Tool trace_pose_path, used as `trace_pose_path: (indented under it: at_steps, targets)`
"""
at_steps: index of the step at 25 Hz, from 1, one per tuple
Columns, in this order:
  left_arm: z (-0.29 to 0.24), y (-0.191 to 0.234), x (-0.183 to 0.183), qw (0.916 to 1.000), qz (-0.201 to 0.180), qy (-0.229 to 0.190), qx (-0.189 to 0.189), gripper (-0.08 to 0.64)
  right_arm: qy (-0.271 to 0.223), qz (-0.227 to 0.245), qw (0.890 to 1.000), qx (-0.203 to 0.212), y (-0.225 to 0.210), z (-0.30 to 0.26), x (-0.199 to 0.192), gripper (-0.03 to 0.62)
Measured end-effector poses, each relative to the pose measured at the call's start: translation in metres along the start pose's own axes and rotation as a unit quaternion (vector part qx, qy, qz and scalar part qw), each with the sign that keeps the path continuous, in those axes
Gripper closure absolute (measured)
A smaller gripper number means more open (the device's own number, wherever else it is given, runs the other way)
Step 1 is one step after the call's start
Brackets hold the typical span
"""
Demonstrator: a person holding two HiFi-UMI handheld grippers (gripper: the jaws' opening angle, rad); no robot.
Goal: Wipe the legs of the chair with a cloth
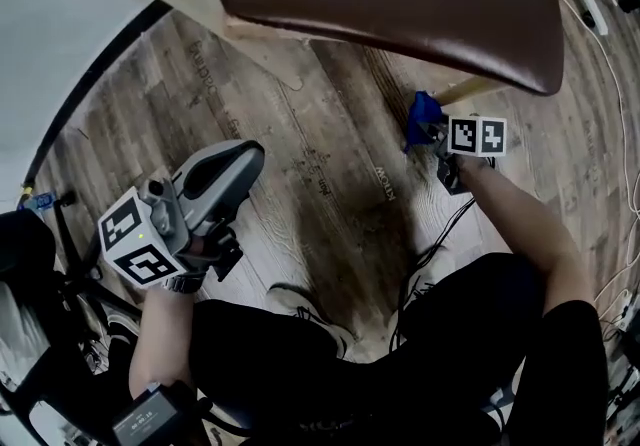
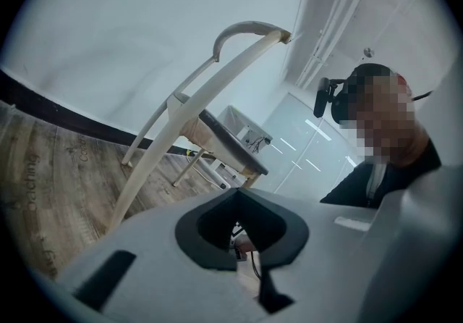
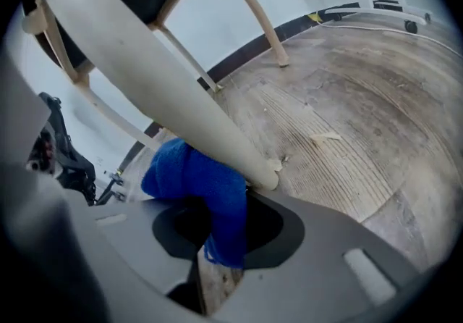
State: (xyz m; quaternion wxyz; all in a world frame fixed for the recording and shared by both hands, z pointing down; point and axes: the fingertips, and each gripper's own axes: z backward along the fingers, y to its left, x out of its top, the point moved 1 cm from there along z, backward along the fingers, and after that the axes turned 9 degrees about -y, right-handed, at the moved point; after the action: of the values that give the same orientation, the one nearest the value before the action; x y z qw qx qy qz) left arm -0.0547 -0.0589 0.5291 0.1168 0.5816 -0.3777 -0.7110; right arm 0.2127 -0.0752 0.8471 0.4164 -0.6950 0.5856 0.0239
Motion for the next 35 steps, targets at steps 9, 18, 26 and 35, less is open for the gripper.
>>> trace_pose_path:
  at_steps: [9,18,26,35]
  targets:
    - [0.011,0.004,0.005,0.9999,-0.006,-0.001,0.01,0.561,0.035,0.025,0.999,-0.027,-0.019,-0.021,-0.014,0.495]
    - [0.0,-0.016,0.007,0.9993,-0.017,-0.01,-0.03,0.561,-0.017,0.026,0.999,0.022,0.024,0.057,0.034,0.495]
    - [-0.004,-0.03,0.012,0.9978,-0.024,-0.022,-0.057,0.561,-0.084,0.107,0.988,0.074,0.103,0.151,0.111,0.495]
    - [-0.004,-0.037,0.019,0.9967,-0.026,-0.036,-0.068,0.561,-0.178,0.156,0.968,0.079,0.149,0.207,0.156,0.495]
